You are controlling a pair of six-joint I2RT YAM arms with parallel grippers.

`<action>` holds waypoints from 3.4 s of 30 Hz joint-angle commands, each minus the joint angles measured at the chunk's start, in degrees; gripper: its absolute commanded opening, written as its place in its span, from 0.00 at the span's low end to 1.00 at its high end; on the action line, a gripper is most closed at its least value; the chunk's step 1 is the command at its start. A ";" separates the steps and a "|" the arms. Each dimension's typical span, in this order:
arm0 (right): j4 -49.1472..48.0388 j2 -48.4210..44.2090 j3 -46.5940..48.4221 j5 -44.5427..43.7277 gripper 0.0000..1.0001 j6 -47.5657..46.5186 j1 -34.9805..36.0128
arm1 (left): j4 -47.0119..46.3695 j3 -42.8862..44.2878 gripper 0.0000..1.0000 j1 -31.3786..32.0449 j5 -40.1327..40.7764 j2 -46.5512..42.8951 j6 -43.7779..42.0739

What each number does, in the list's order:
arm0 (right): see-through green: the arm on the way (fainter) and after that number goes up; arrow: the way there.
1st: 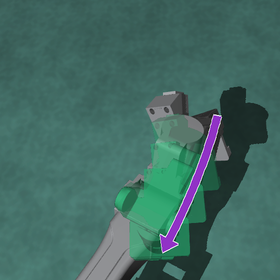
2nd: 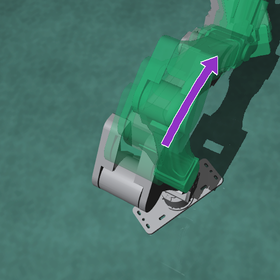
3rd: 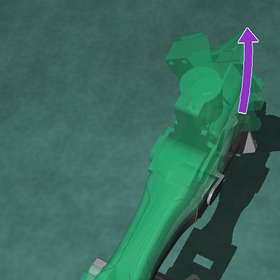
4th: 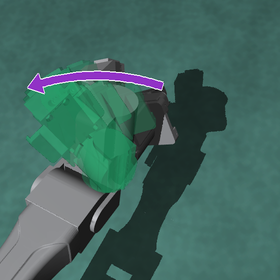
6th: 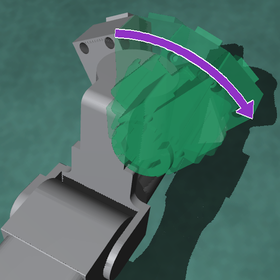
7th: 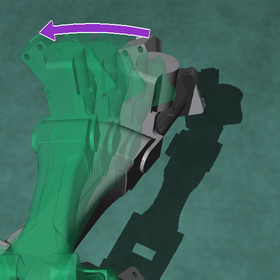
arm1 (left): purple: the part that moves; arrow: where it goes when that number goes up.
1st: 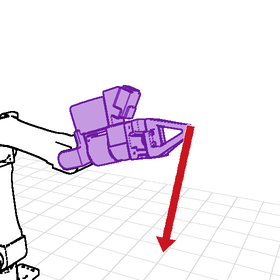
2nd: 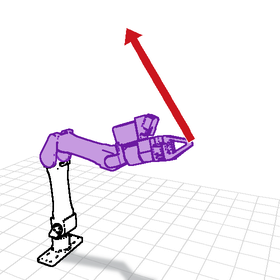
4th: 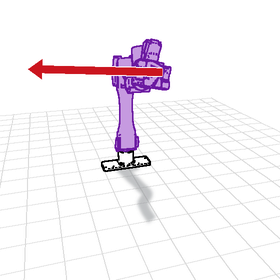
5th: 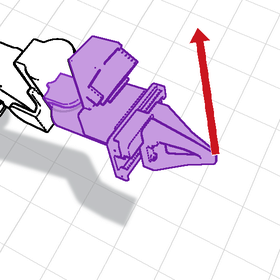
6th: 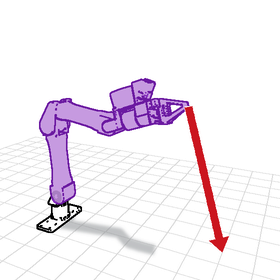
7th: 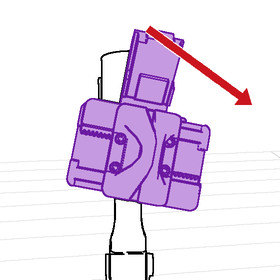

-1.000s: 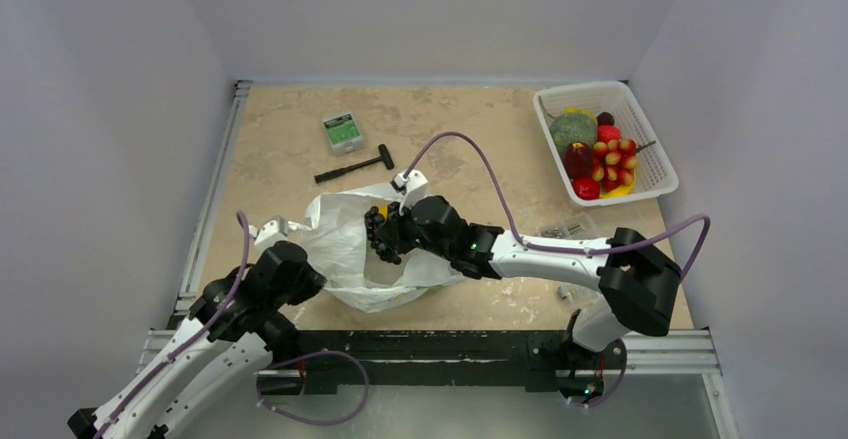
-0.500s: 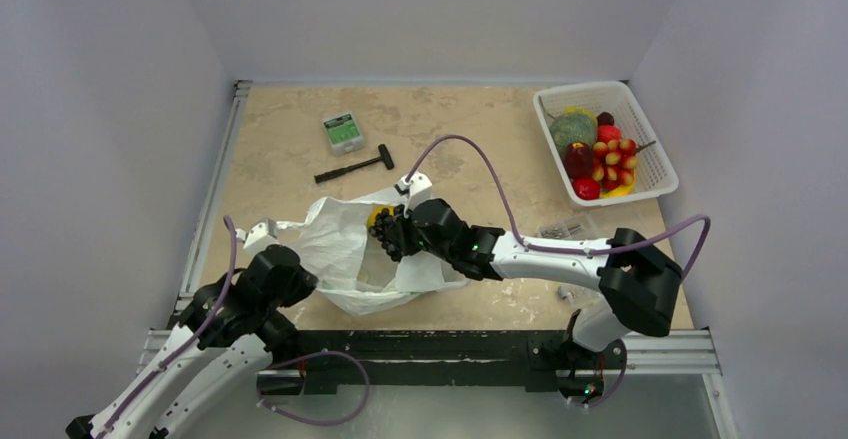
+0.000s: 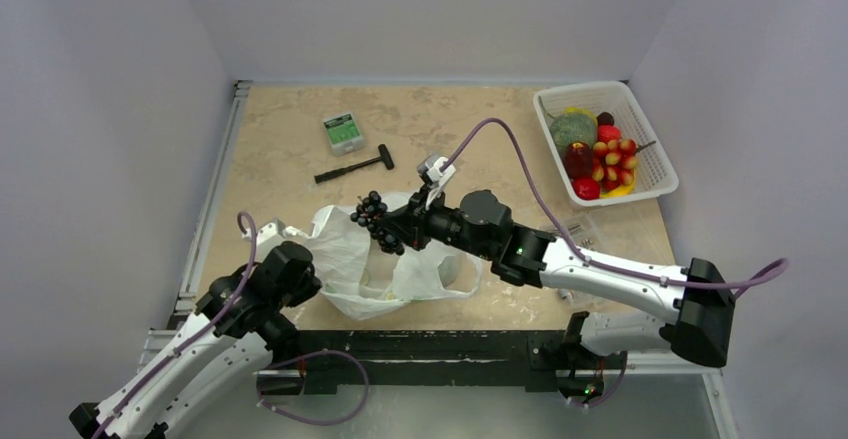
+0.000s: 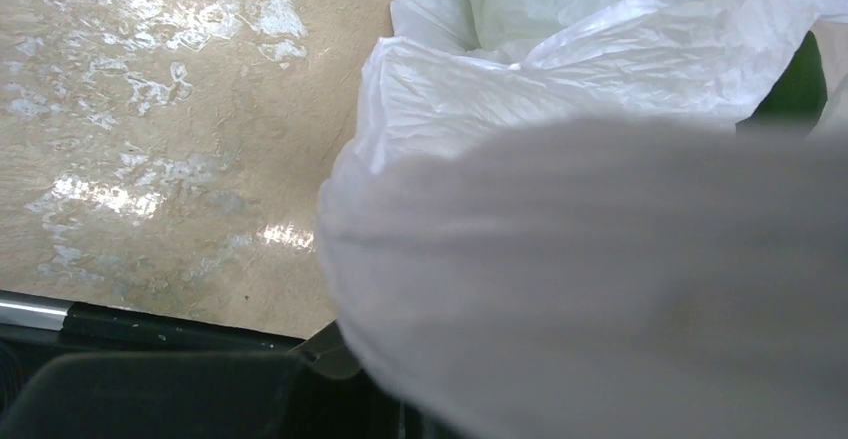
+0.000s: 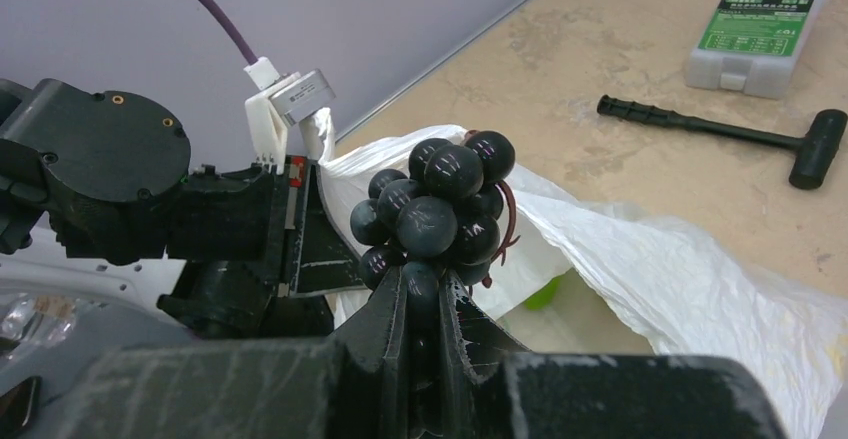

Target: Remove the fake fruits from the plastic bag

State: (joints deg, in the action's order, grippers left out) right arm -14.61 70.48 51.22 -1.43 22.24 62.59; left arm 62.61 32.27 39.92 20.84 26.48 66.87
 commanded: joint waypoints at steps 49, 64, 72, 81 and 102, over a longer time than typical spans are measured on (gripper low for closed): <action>24.51 41.49 48.15 -19.63 0.00 0.51 -65.85 | -4.37 2.03 0.00 0.24 -4.32 2.61 -5.49; 32.61 51.12 58.65 -23.71 0.56 -1.19 -68.95 | -5.39 2.84 0.00 0.26 -4.82 4.60 -6.26; 30.32 40.35 51.73 -16.50 0.77 -0.93 -68.09 | -5.47 2.90 0.00 0.24 -4.95 5.18 -6.31; 16.07 19.69 26.43 -1.25 0.88 -0.04 -54.34 | -5.82 3.68 0.00 0.26 -4.88 6.46 -6.40; 22.33 3.92 9.15 6.56 0.78 -17.69 -4.37 | -6.32 1.48 0.00 0.29 -3.24 4.29 -3.81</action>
State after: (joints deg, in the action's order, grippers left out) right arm 3.68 75.88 60.82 8.14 10.33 52.84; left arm 57.89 33.54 39.92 16.27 31.35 62.15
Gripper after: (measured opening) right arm 0.811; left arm 0.003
